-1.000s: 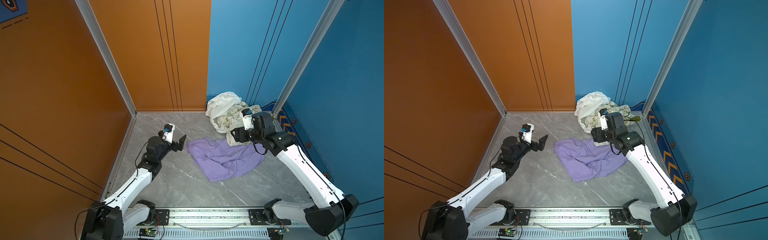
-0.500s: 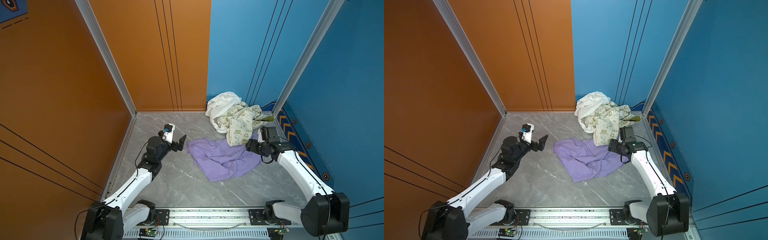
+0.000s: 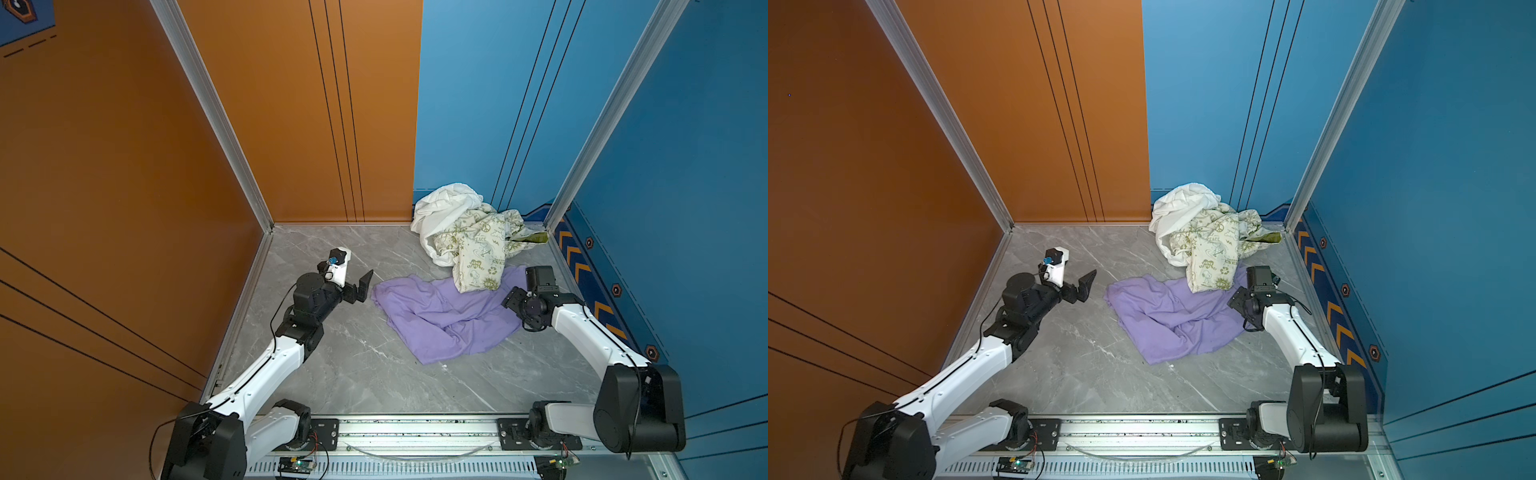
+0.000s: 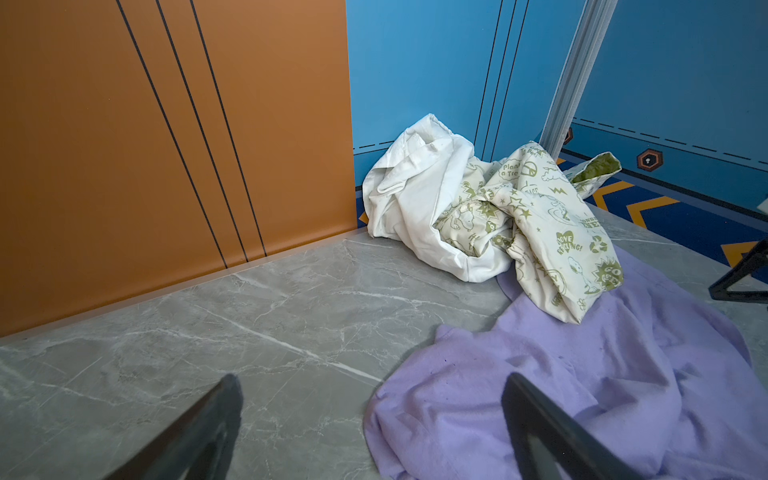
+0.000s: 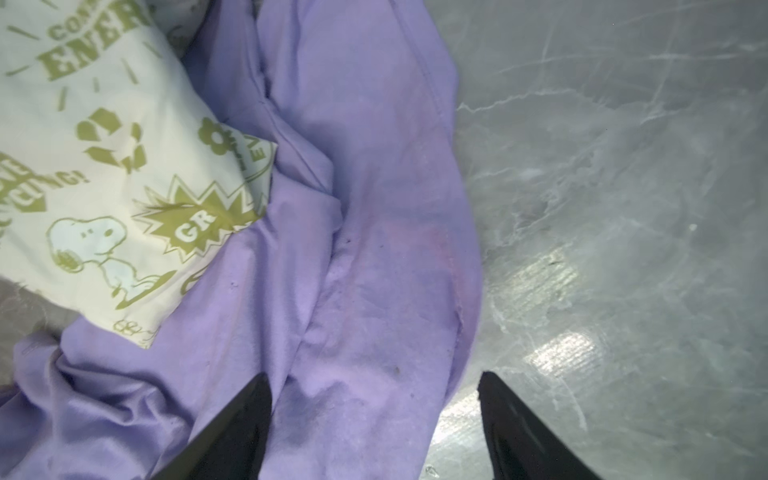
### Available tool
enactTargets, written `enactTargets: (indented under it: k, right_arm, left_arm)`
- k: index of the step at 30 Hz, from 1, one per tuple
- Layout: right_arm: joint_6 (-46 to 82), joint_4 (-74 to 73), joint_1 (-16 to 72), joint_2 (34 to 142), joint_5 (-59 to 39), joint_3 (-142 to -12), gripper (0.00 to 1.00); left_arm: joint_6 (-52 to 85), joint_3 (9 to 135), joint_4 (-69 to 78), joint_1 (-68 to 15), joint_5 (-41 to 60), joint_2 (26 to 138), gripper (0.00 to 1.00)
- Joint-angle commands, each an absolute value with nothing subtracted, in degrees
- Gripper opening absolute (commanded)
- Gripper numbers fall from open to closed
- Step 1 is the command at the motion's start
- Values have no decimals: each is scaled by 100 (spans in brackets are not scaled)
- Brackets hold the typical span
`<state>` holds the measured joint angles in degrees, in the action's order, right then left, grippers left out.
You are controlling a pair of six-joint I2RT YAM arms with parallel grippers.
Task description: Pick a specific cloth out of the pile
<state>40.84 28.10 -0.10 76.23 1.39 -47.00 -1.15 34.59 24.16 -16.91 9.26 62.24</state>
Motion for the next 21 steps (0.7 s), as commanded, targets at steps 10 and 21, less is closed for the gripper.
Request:
enactTargets:
  k: [10, 21]
  right_arm:
    - [4462, 2481, -329, 8045, 121, -4450, 68]
    - [4552, 2296, -427, 8363, 45, -4386, 59]
  left_arm:
    - [-214, 3355, 2426, -1740, 932, 6150, 98]
    - [-230, 3364, 2426, -1740, 933, 6130, 98]
